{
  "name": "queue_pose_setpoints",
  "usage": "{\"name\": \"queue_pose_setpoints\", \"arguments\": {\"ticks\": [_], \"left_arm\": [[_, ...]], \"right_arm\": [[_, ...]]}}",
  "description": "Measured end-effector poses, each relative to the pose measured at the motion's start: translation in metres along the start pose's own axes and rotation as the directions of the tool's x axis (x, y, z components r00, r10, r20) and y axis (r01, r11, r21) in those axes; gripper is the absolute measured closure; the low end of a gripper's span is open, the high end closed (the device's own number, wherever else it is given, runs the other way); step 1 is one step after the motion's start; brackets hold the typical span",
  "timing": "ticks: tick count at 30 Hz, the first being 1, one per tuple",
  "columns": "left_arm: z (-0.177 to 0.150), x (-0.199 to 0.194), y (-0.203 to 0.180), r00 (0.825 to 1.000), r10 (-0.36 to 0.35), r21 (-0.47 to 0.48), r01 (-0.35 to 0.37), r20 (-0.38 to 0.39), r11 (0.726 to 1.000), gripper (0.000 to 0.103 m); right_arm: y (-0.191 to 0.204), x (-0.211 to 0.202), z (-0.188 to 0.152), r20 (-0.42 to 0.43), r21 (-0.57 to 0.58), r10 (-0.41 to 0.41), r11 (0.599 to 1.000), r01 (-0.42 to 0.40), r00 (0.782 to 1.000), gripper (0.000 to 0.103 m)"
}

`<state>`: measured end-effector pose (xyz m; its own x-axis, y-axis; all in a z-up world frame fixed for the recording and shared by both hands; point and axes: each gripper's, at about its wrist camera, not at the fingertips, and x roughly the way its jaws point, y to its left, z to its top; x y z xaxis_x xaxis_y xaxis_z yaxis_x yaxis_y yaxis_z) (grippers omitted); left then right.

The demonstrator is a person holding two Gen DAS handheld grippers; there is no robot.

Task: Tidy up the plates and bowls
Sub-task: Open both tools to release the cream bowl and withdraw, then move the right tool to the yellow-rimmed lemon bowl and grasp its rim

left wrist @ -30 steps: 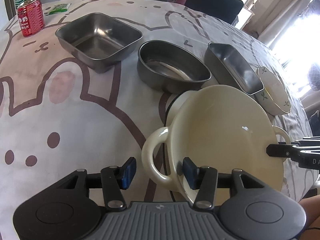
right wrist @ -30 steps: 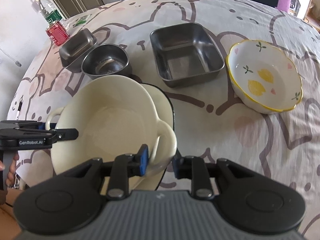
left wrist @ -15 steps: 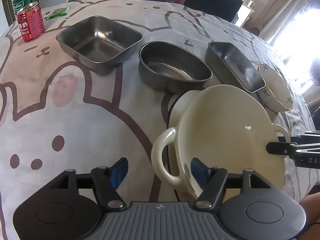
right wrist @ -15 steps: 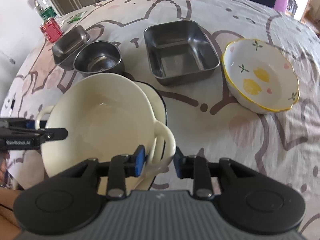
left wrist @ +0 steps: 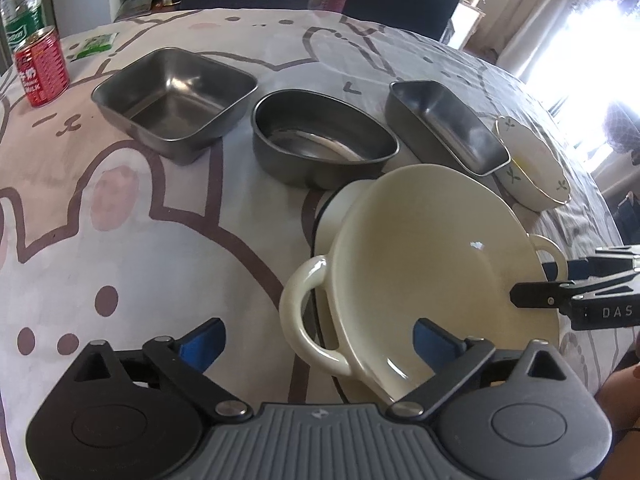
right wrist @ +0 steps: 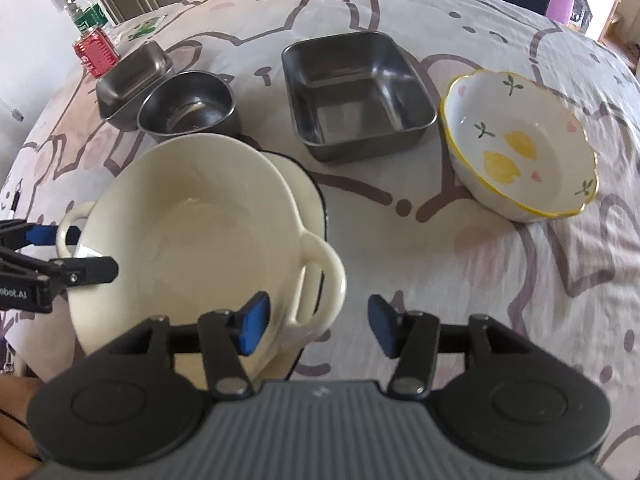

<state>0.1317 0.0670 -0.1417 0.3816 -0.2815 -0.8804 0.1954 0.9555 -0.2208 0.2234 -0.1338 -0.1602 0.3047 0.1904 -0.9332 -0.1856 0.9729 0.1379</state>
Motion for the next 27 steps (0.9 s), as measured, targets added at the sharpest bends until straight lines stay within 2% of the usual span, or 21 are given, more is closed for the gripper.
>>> {"name": "queue_pose_setpoints", "arguments": {"ticks": [5, 9, 16, 20, 27], "left_arm": [[-0.001, -0.002, -0.001, 1.000, -0.007, 0.010, 0.007, 0.007, 1.000, 0.000], [-0.001, -0.005, -0.003, 1.000, -0.004, 0.015, 0.004, 0.019, 1.000, 0.000], [0.005, -0.013, -0.011, 0.999, 0.012, 0.019, -0.013, 0.050, 1.000, 0.000], [0.017, -0.022, -0.020, 0.995, 0.008, 0.030, -0.011, 0.104, 0.999, 0.000], [0.039, -0.038, -0.048, 0.978, -0.034, 0.066, 0.020, 0.207, 0.998, 0.000]], "right_arm": [[-0.001, 0.000, -0.003, 0.020, 0.014, 0.017, 1.000, -0.017, 1.000, 0.019], [-0.003, -0.003, -0.005, 0.037, 0.017, 0.043, 0.999, -0.044, 0.998, 0.002], [-0.009, -0.014, -0.011, 0.089, 0.013, 0.107, 0.994, -0.108, 0.990, 0.000], [-0.021, -0.028, -0.013, 0.157, 0.015, 0.091, 0.995, -0.094, 0.983, 0.000], [-0.069, -0.057, -0.016, 0.285, 0.090, 0.061, 0.992, -0.090, 0.957, 0.000]]}}
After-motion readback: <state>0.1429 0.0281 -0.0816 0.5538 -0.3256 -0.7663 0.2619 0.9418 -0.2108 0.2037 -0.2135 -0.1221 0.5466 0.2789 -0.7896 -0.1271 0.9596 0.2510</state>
